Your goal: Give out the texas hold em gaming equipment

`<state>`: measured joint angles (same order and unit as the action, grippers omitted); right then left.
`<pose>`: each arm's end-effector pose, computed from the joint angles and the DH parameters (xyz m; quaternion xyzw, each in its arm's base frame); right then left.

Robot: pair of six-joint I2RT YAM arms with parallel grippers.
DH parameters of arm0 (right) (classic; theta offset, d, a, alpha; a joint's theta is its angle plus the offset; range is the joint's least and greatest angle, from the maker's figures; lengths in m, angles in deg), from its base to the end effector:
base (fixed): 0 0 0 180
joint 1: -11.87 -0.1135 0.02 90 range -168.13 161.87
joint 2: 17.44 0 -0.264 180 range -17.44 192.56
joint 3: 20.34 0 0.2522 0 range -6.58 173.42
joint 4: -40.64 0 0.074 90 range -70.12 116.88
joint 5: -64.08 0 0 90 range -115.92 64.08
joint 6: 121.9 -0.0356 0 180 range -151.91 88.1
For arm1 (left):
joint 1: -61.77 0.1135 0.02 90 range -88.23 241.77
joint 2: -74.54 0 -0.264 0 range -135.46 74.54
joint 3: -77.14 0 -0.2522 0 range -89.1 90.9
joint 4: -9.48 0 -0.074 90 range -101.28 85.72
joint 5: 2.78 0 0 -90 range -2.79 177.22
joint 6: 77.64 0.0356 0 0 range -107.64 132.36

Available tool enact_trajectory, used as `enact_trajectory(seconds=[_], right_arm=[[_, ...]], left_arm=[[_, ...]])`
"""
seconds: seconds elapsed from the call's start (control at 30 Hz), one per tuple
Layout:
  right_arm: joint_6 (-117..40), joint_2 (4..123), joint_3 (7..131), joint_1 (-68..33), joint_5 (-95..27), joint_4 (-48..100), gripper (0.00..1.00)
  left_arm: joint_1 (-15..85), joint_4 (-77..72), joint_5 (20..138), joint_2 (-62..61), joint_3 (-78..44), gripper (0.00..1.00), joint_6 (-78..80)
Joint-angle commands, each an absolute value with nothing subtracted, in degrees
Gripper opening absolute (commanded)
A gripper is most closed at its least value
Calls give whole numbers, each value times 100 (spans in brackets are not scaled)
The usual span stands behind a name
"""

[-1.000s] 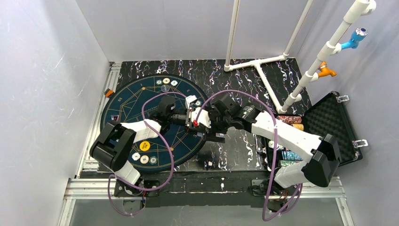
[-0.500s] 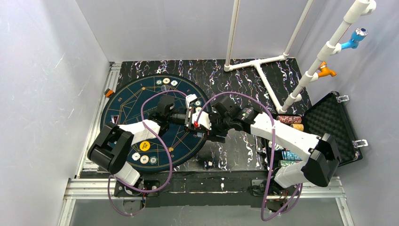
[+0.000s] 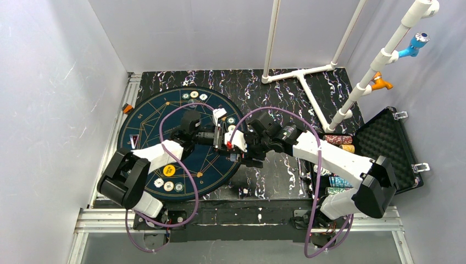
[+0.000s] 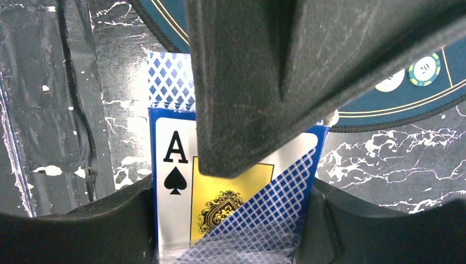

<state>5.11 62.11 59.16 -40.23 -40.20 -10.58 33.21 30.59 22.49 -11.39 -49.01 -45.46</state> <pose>0.1726 0.2360 0.2883 -0.6861 0.6381 0.1594 0.3108 0.2503 -0.1729 0.2259 0.1650 0.7165 -0.6689 0.1092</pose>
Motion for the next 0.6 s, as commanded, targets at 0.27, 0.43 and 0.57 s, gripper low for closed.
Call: enact_trajectory(seconds=[0.27, 0.43, 0.57], right_arm=[[403, 5870, 5949, -3921, -4132, -1074, 1], [387, 5795, 5858, -3877, -4182, -1053, 1], [362, 5772, 5814, -3818, -4319, -1023, 1]], left_arm=[[3728, 1952, 2305, -714, -4978, 31, -3665], [3867, 1935, 2225, -612, -5050, 30, -3645], [3906, 1936, 2180, -572, -5074, 29, -3620]])
